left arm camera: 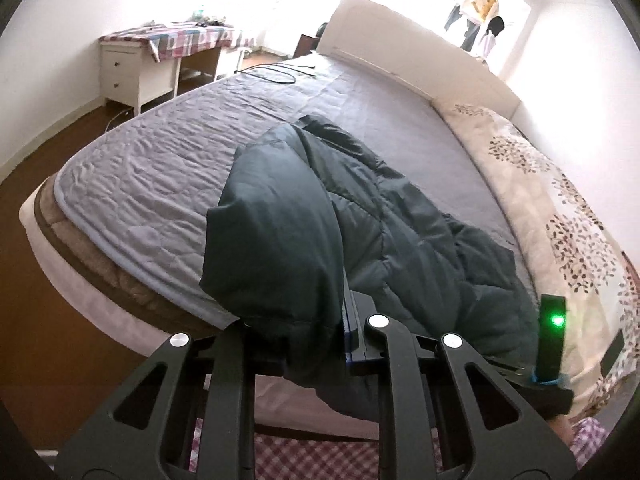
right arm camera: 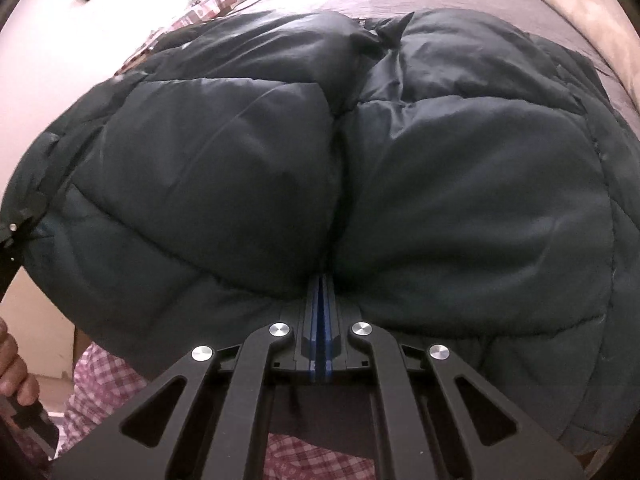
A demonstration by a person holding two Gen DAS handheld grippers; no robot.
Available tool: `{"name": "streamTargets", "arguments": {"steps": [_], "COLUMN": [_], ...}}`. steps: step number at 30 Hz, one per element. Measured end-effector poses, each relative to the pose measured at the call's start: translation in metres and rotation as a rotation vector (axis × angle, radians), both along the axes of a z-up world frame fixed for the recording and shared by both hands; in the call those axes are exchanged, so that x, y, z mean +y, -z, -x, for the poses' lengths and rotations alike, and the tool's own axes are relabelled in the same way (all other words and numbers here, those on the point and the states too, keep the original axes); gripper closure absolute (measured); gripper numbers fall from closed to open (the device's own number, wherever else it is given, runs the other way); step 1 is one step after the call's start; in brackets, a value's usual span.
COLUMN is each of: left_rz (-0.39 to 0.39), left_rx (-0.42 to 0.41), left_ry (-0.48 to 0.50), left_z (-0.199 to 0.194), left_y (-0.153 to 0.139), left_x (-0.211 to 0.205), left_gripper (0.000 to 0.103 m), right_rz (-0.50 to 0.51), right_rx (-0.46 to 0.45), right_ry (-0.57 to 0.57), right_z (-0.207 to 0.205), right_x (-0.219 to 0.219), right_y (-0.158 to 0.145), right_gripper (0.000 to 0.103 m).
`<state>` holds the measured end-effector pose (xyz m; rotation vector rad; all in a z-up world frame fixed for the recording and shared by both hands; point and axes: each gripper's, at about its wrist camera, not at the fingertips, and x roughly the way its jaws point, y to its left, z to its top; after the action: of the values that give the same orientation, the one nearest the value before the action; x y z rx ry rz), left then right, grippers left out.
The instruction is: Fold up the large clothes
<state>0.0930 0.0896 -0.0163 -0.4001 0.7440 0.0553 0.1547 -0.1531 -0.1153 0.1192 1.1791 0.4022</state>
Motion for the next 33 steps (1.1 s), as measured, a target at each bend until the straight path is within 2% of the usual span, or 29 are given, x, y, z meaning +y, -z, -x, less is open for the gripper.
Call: {"name": "streamTargets", "arguments": {"steps": [5, 15, 24, 26, 29, 31, 33], "left_rz": [0.003, -0.027, -0.076, -0.087, -0.099, -0.109, -0.121], "left_rx": [0.017, 0.013, -0.017, -0.027, -0.034, -0.041, -0.055], "left_ry": [-0.002, 0.014, 0.038, 0.043, 0.056, 0.063, 0.075], "left_z": [0.001, 0.006, 0.008, 0.009, 0.009, 0.010, 0.011], "left_y": [-0.005, -0.016, -0.032, -0.037, -0.043, -0.045, -0.049], "left_x": [-0.003, -0.014, -0.027, -0.030, -0.034, -0.038, -0.043], "left_gripper": [0.086, 0.086, 0.086, 0.086, 0.086, 0.086, 0.086], "right_rz": [-0.025, 0.007, -0.006, -0.013, -0.139, -0.215, -0.230], "right_rx": [-0.002, -0.046, 0.005, 0.006, -0.029, -0.089, -0.165], "right_ry": [-0.004, -0.027, 0.001, 0.001, 0.012, 0.020, 0.065], "right_z": [-0.002, 0.014, 0.013, 0.014, 0.023, 0.034, 0.046], "right_x": [-0.005, -0.009, -0.002, -0.002, -0.018, -0.037, -0.066], "right_y": [0.005, 0.011, 0.013, 0.007, -0.014, -0.036, -0.059], "right_gripper": [0.099, 0.100, 0.100, 0.099, 0.097, 0.097, 0.097]}}
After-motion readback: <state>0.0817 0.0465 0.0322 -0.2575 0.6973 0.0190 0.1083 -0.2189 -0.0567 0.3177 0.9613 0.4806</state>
